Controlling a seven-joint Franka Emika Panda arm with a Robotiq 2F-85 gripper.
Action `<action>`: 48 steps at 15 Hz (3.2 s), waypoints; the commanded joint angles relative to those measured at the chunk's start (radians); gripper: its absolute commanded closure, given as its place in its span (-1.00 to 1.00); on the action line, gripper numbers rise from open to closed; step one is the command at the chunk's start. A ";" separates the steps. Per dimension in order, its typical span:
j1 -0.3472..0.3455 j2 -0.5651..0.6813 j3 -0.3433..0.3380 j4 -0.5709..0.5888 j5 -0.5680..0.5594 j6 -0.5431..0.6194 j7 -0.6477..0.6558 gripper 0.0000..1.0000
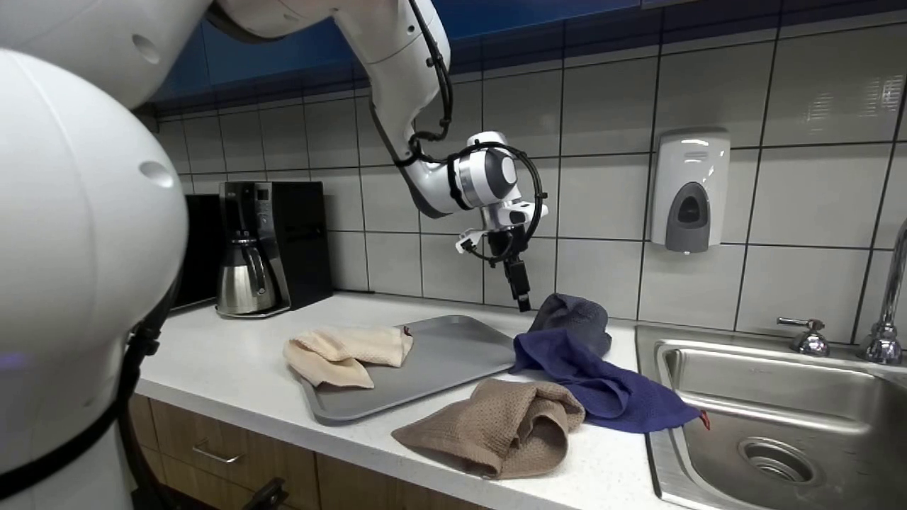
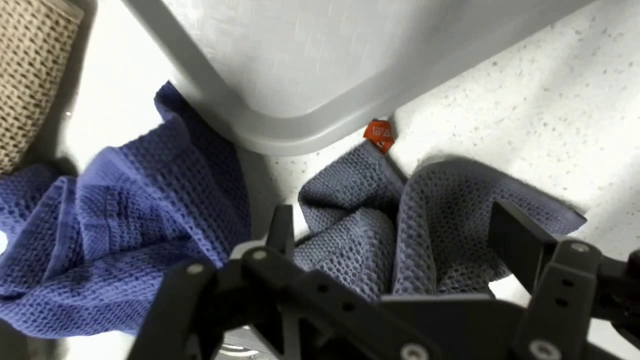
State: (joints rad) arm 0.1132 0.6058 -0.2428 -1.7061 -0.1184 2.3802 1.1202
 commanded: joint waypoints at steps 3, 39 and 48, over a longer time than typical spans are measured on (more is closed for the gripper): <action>0.012 -0.124 0.038 -0.144 -0.016 0.006 -0.023 -1.00; 0.147 -0.353 0.264 -0.503 -0.002 0.110 0.171 -1.00; 0.168 -0.336 0.304 -0.544 0.024 0.229 0.146 -1.00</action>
State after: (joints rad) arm 0.2783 0.2855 0.0442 -2.2184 -0.1130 2.5642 1.2613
